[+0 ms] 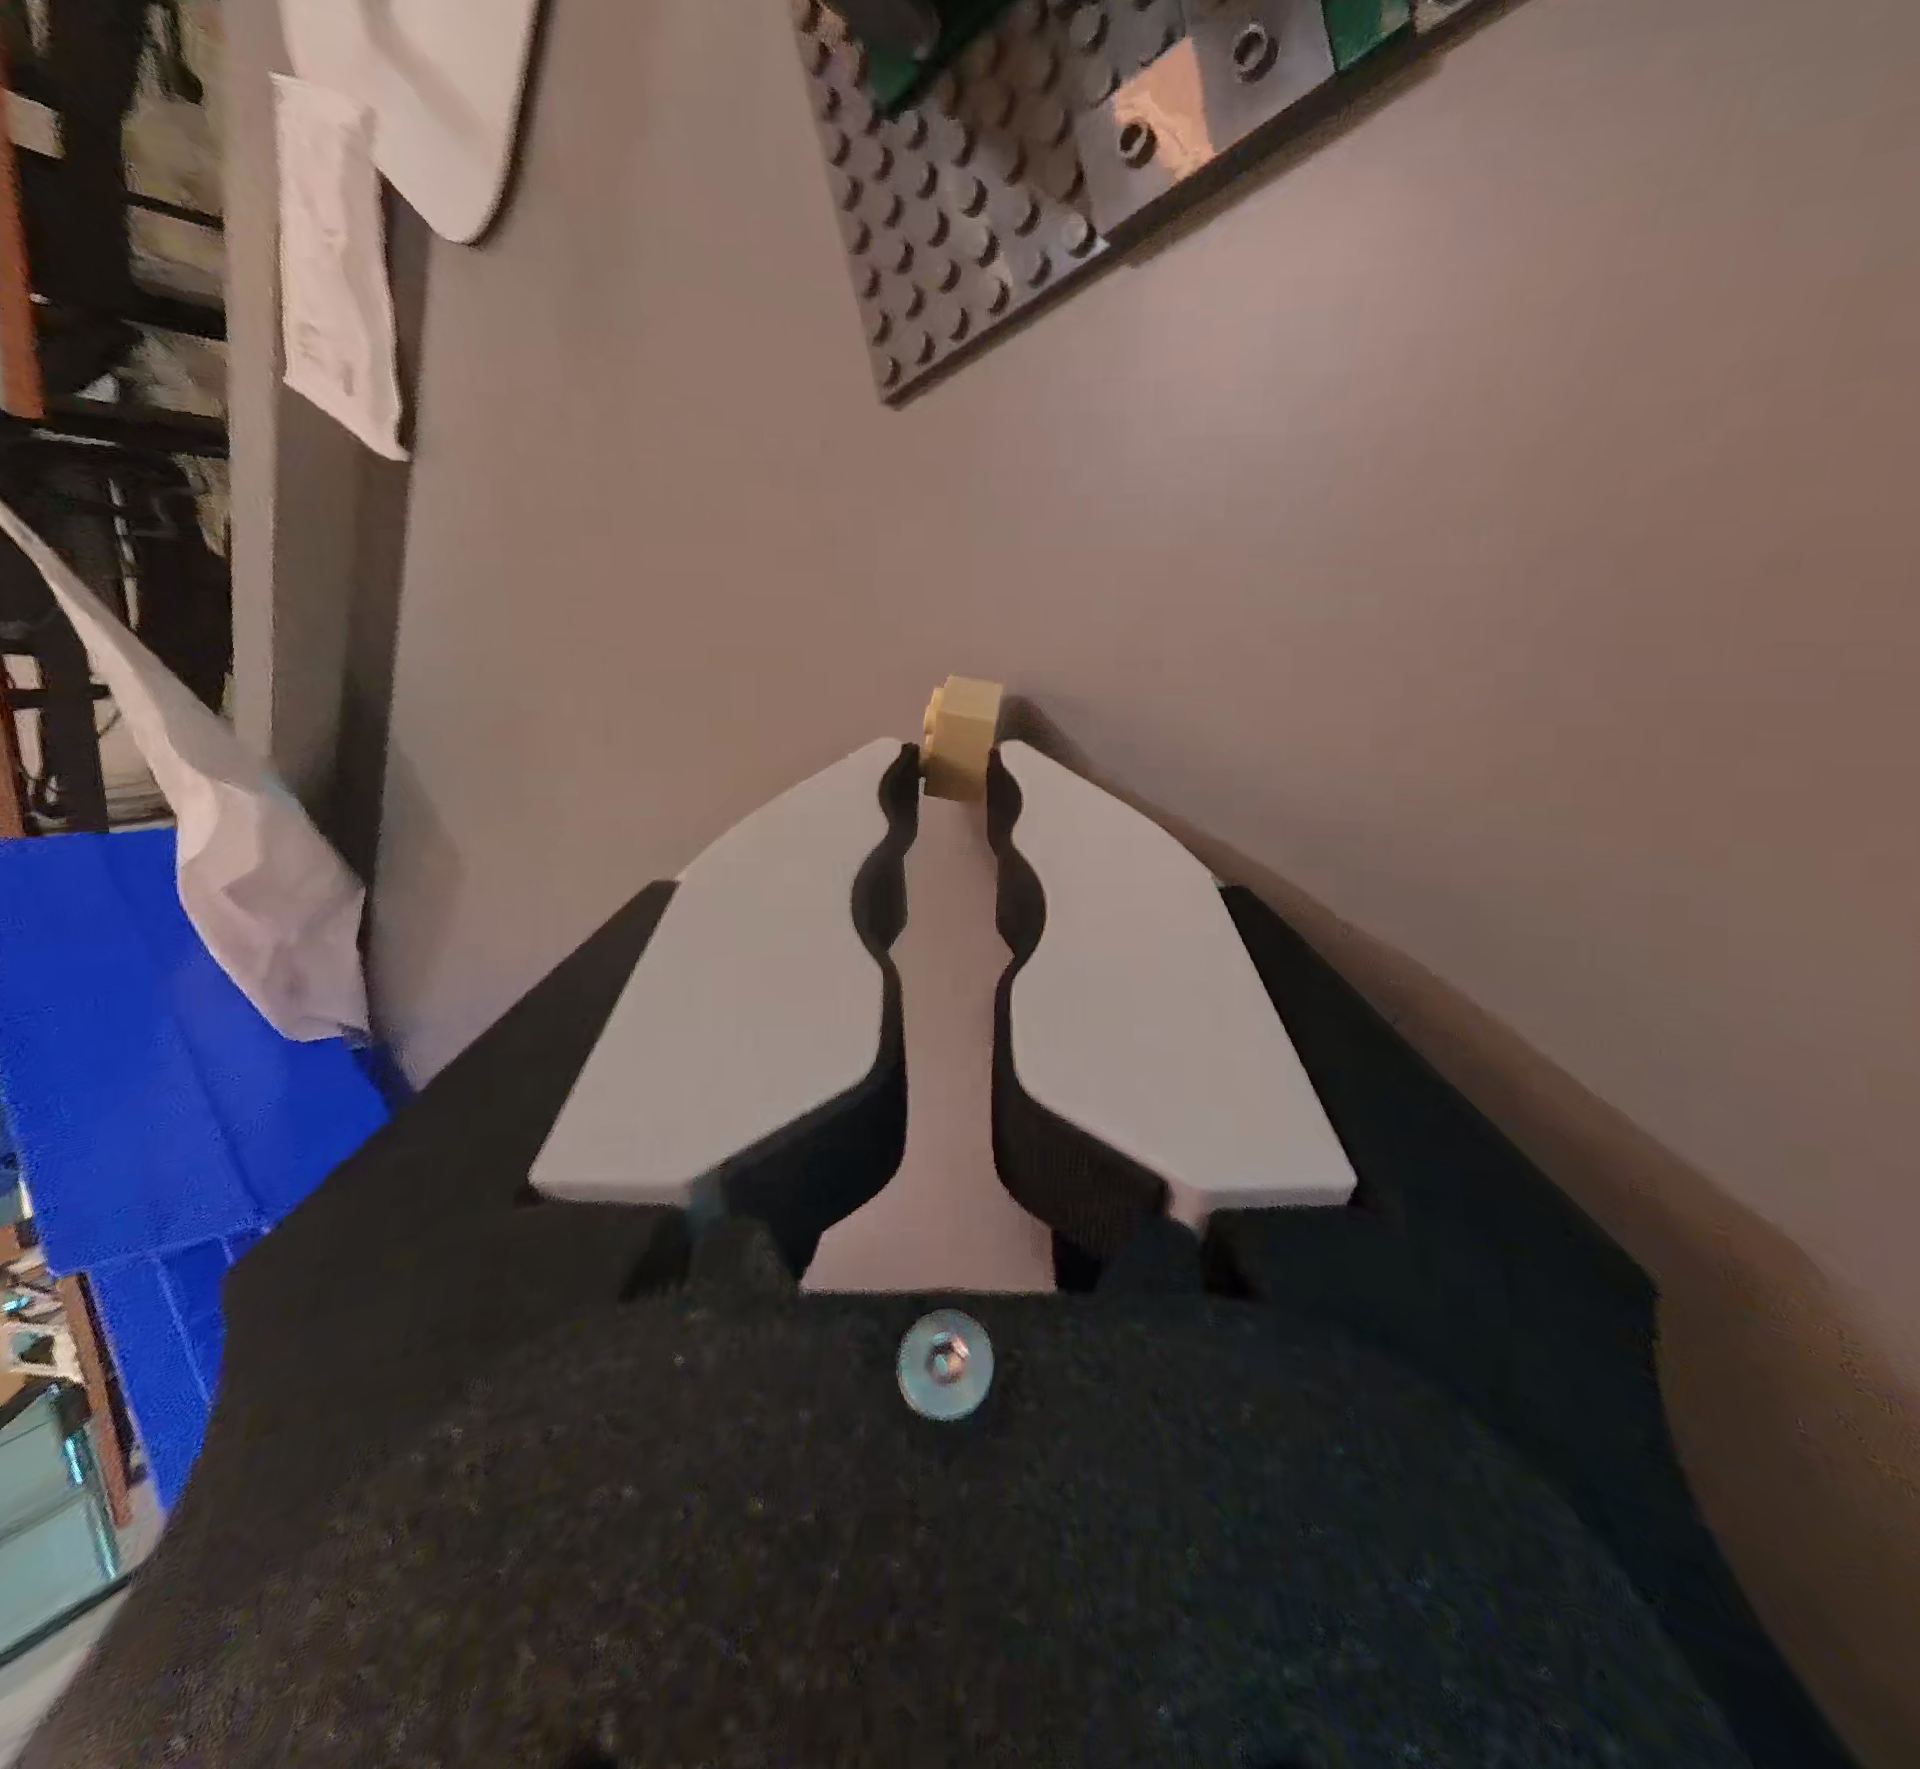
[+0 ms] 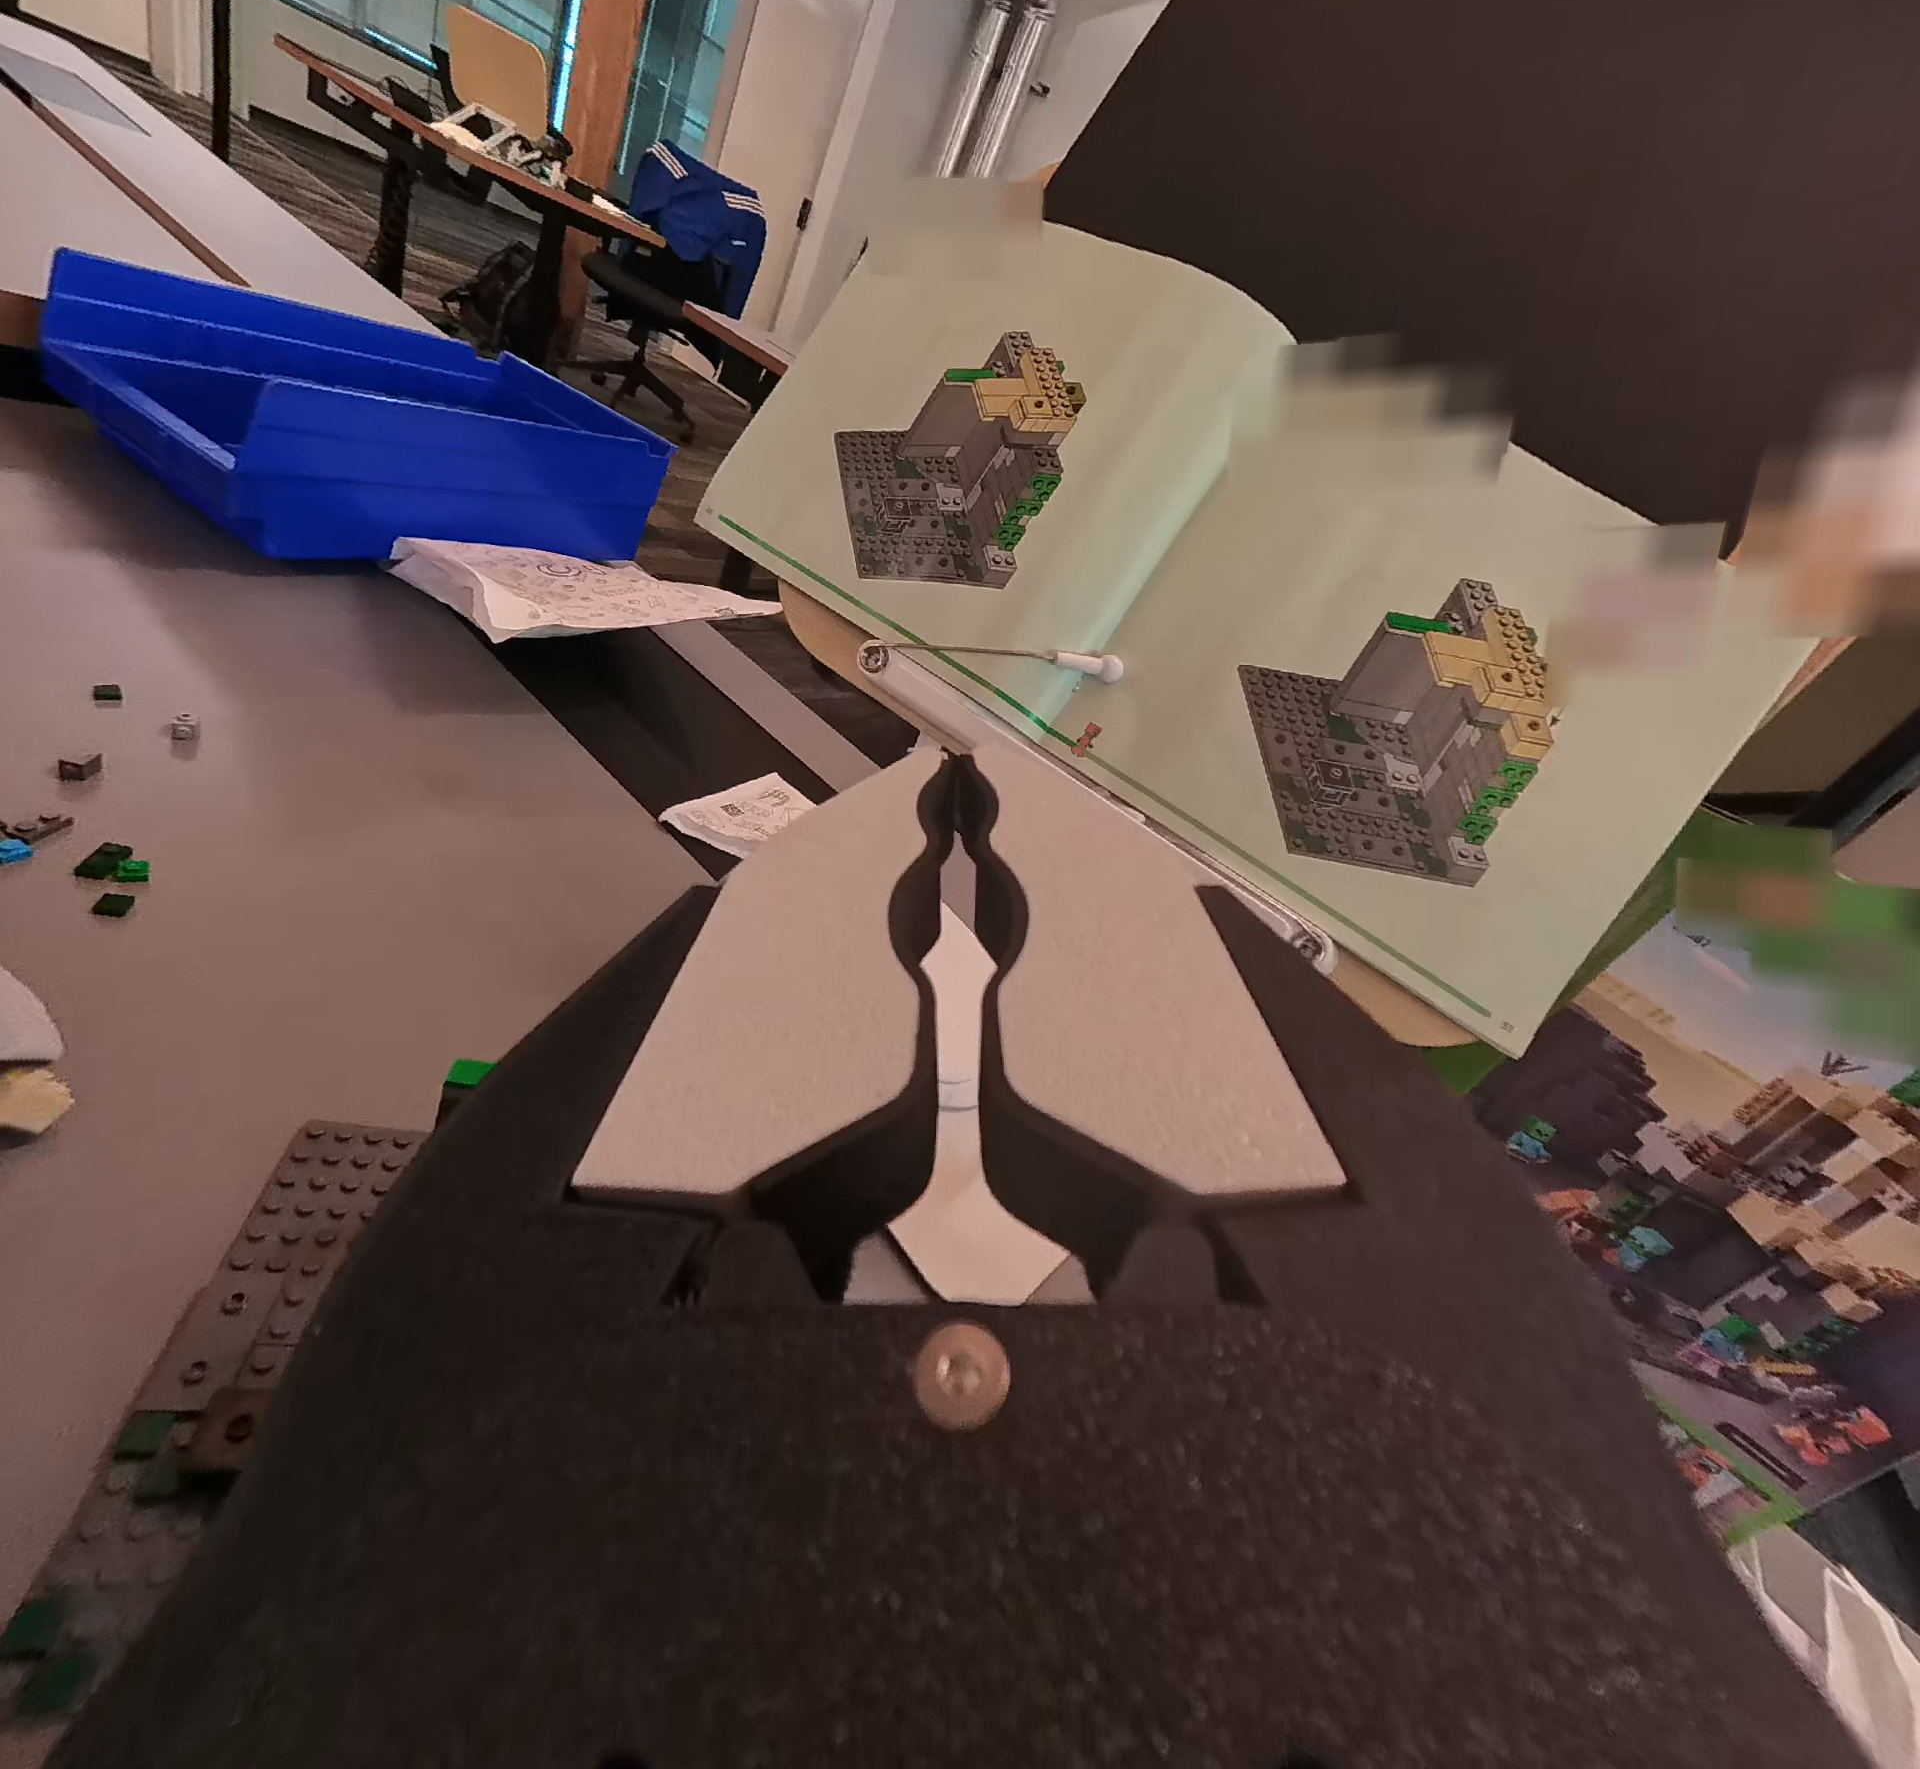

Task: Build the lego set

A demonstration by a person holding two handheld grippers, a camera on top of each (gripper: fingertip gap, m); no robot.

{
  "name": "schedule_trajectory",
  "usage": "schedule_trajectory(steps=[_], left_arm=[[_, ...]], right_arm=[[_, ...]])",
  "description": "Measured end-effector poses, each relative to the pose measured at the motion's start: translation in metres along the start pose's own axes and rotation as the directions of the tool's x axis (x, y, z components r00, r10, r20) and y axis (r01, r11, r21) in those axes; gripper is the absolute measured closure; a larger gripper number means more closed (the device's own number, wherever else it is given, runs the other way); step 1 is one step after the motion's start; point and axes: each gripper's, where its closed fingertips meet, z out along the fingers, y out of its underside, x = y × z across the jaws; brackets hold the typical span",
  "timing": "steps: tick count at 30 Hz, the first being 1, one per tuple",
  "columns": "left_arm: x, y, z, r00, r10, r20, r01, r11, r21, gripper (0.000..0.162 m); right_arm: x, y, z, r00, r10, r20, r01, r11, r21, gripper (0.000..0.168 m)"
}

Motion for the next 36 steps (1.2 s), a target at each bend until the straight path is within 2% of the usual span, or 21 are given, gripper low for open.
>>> schedule_trajectory(steps=[6,10,18,25,36], left_arm=[[0.009,-0.004,-0.006,0.991,-0.018,-0.136,0.018,1.000,-0.001,0.145],[0.018,-0.005,-0.014,0.968,-0.062,-0.243,0.065,0.998,0.005,0.135],[0.038,-0.011,-0.026,0.921,-0.102,-0.375,0.134,0.989,0.060,0.140],[0.045,-0.019,-0.033,0.902,-0.132,-0.410,0.184,0.979,0.090,0.148],[0.074,-0.034,-0.050,0.909,-0.007,-0.417,0.081,0.984,0.160,0.147]], right_arm=[[-0.001,0.003,0.002,1.000,0.009,0.010,-0.009,1.000,-0.007,0.168],[-0.002,0.004,0.002,1.000,0.005,0.014,-0.005,1.000,-0.010,0.168],[-0.004,0.004,0.003,1.000,0.002,0.019,-0.002,1.000,-0.013,0.168],[-0.007,0.005,0.004,1.000,-0.003,0.028,0.003,1.000,-0.017,0.168],[-0.006,0.004,0.003,1.000,-0.001,0.025,0.002,1.000,-0.013,0.168]])
